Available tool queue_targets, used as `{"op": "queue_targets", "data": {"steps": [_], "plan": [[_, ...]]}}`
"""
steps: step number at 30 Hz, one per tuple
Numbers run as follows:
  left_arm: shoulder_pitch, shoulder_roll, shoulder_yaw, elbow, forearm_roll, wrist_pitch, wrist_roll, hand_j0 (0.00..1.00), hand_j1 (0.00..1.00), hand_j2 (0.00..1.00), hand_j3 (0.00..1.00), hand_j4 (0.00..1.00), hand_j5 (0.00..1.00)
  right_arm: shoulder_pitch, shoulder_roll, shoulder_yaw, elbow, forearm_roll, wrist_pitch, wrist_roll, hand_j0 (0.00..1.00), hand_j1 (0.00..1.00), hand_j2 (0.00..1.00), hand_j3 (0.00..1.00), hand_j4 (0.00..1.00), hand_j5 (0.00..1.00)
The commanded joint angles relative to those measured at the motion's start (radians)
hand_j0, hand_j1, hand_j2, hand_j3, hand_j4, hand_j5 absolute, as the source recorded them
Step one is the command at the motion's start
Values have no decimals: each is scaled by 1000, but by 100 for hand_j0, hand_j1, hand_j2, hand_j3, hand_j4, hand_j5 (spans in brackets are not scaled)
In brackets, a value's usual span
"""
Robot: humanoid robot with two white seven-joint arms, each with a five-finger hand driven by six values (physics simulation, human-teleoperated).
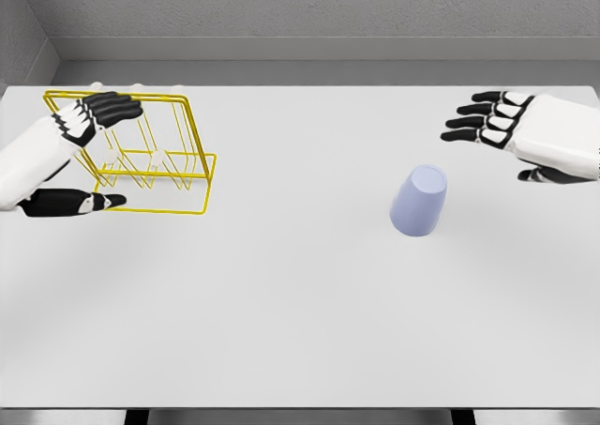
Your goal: Place the cup on the cup holder with both arms
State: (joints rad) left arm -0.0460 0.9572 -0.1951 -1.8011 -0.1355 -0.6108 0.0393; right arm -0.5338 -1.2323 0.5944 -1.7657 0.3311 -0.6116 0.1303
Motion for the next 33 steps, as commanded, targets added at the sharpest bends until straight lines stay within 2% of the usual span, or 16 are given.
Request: {"op": "queue_targets", "data": {"steps": [1, 5, 6, 8, 9, 10, 11, 13, 17, 21, 23, 24, 33], "plan": [[2, -8, 0, 0, 5, 0, 1, 100, 100, 100, 100, 100, 100, -2, 8, 27, -1, -6, 1, 0, 100, 100, 100, 100, 100, 100], [5, -8, 2, 0, 7, 0, 1, 100, 100, 100, 100, 100, 100, -3, 2, 22, 2, -14, 1, -12, 100, 100, 100, 100, 100, 100], [9, -8, 0, 0, 5, 0, 1, 100, 100, 100, 100, 100, 100, -26, 0, 22, 2, -14, 1, -11, 100, 100, 100, 100, 100, 100], [9, -8, 0, 0, 7, 0, 1, 100, 100, 100, 100, 100, 100, -57, 10, 22, 6, -6, 1, 47, 100, 100, 100, 100, 100, 100], [9, -8, 0, 0, 8, 0, 2, 100, 100, 100, 100, 100, 100, -100, 17, 13, 25, -11, 1, 179, 100, 100, 100, 100, 100, 100], [9, -8, -3, 0, 11, 0, 5, 100, 100, 100, 100, 100, 100, -135, 99, 13, 29, -33, 1, 383, 100, 100, 100, 100, 100, 100], [11, -8, -7, 0, 20, 0, 8, 100, 100, 100, 100, 100, 100, -161, 146, 22, 51, -76, 1, 481, 100, 100, 100, 100, 100, 100], [8, -6, -47, 0, 109, 0, 7, 100, 100, 100, 100, 100, 100, -202, 181, 22, 52, -73, 1, 481, 100, 100, 100, 100, 100, 100], [-2, 2, -110, 0, 166, 0, 7, 100, 100, 100, 100, 100, 100, -241, 212, 25, 52, -57, 1, 481, 100, 100, 100, 100, 100, 100], [-3, 3, -176, 0, 172, 0, 7, 100, 100, 100, 100, 100, 100, -248, 297, 87, 81, 31, 1, 481, 100, 100, 100, 100, 100, 100], [-3, 5, -201, 0, 172, 0, 7, 100, 100, 100, 100, 100, 100, -294, 338, 160, 153, 54, 1, 481, 100, 100, 100, 100, 100, 100], [-3, 3, -208, 0, 172, 0, 7, 100, 100, 100, 100, 100, 100, -301, 347, 168, 178, 66, 1, 481, 100, 100, 100, 100, 100, 100], [-6, -6, -296, 6, 172, 0, 4, 100, 100, 100, 100, 100, 100, -304, 343, 208, 178, 131, 1, 481, 100, 100, 100, 100, 100, 100]]}}
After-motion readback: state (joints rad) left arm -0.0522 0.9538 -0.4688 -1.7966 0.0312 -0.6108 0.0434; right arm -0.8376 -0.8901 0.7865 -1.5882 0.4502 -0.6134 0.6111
